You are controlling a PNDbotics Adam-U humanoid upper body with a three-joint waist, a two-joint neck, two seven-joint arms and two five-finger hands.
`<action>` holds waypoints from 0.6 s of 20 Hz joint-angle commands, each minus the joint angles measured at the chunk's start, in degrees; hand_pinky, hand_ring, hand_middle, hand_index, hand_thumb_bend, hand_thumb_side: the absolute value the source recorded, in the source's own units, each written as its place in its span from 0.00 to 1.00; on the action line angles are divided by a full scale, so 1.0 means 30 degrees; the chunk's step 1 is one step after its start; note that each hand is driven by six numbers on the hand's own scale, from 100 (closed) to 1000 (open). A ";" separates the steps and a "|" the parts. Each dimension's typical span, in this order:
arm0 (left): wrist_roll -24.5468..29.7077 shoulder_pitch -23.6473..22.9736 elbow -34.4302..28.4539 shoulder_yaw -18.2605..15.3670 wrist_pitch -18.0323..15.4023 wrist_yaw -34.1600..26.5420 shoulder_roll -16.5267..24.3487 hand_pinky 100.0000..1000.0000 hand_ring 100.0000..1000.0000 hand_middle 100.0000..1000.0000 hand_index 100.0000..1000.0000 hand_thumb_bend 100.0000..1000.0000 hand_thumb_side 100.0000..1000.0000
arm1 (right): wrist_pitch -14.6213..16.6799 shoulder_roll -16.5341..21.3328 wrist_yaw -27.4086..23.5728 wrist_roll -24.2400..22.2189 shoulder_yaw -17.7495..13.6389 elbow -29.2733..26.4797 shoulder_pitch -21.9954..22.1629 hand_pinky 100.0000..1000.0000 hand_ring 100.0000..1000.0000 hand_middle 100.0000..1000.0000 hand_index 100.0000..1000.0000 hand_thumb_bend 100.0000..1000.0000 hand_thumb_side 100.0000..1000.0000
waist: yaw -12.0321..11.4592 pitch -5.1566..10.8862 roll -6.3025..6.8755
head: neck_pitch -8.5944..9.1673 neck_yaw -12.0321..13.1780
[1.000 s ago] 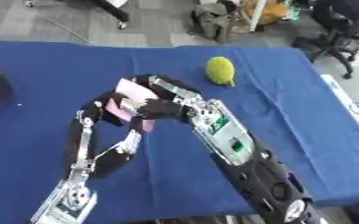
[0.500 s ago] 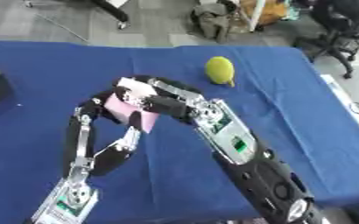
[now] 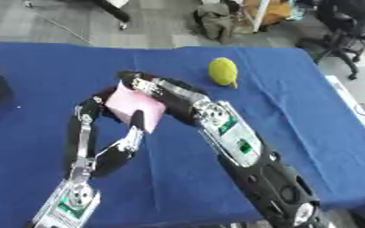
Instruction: Pick up the objects with one hand, pass them to the other hand, and then place them into the box on the other side of the table.
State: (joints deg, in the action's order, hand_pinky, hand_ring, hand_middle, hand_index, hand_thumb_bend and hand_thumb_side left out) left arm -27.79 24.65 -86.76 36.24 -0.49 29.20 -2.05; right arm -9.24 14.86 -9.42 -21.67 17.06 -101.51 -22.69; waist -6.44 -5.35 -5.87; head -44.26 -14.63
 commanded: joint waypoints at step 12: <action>-0.0526 -0.0239 0.0368 0.0241 -0.0229 0.0507 0.0006 0.49 0.36 0.22 0.55 0.00 0.48 | -0.0057 -0.0603 -0.2444 0.5714 -0.1150 -0.0920 -0.0498 0.71 0.83 0.85 1.00 0.00 0.73 | 0.0161 0.0249 0.0134 | 0.0047 0.0139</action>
State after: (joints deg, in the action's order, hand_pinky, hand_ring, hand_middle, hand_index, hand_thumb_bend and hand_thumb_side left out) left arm -29.19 23.72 -85.97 36.43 -1.21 30.55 -2.00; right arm -9.83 13.26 -15.52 -5.75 14.62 -101.71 -22.72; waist -6.02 -5.35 -5.71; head -44.26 -14.25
